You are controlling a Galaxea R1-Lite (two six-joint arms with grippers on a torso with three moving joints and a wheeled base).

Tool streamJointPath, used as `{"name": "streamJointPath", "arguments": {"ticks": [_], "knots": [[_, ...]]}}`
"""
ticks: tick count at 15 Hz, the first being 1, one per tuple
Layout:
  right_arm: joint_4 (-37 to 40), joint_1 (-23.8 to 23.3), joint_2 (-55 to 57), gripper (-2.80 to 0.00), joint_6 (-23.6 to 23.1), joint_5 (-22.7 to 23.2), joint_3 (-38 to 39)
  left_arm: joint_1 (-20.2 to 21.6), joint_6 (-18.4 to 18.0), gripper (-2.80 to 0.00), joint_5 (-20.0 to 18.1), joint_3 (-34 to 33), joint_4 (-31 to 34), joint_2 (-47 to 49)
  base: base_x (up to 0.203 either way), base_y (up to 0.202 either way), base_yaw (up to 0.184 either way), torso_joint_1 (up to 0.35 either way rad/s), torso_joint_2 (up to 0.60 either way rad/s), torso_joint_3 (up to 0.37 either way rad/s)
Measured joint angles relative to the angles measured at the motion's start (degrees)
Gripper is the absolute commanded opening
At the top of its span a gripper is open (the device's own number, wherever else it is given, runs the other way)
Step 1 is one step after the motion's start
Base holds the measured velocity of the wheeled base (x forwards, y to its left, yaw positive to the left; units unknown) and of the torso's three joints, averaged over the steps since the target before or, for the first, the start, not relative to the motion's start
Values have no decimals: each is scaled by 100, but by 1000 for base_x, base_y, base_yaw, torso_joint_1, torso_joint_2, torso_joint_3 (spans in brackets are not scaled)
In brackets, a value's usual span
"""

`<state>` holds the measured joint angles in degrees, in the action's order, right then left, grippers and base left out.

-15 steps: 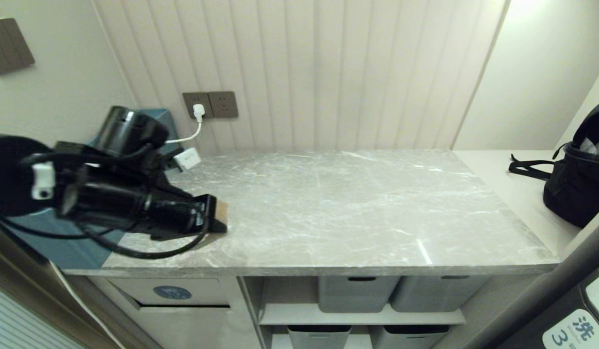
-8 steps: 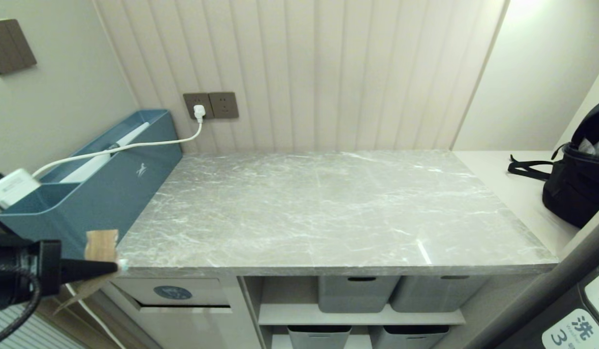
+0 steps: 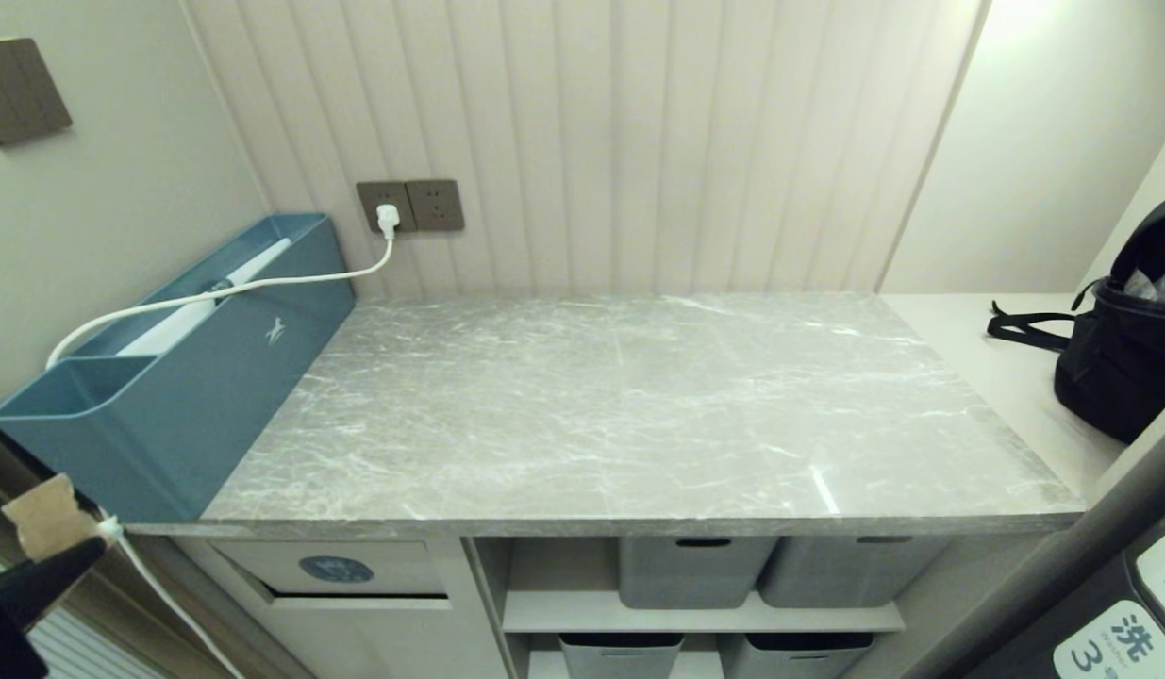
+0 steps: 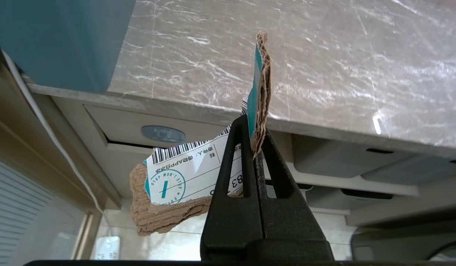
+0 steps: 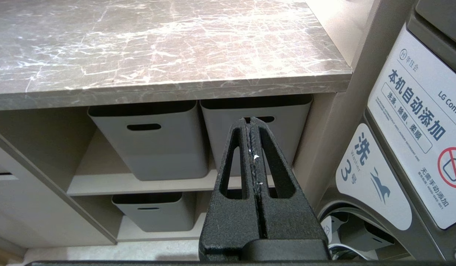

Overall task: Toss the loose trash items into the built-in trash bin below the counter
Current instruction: Put the garbage in the trash can

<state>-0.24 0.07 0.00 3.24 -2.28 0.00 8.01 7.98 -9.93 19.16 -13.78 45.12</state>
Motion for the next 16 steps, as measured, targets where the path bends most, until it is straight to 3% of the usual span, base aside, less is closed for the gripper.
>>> {"name": "streamJointPath", "arguments": {"ticks": [4, 8, 11, 16], "knots": [[0, 0, 0, -280, -2, 0, 0, 4, -563, -280, -4, -631, -35, -361, 0, 0, 0, 0, 0, 0], [1, 0, 0, -280, -2, 0, 0, 0, -729, -280, -11, -751, -14, -573, 0, 0, 0, 0, 0, 0], [2, 0, 0, -280, -11, 0, 0, -16, -1180, -280, -29, -786, -11, -629, 0, 0, 0, 0, 0, 0], [2, 0, 0, -280, -9, 0, 0, -21, -1214, -280, -38, -814, 15, -808, 0, 0, 0, -133, 295, 157]]}}
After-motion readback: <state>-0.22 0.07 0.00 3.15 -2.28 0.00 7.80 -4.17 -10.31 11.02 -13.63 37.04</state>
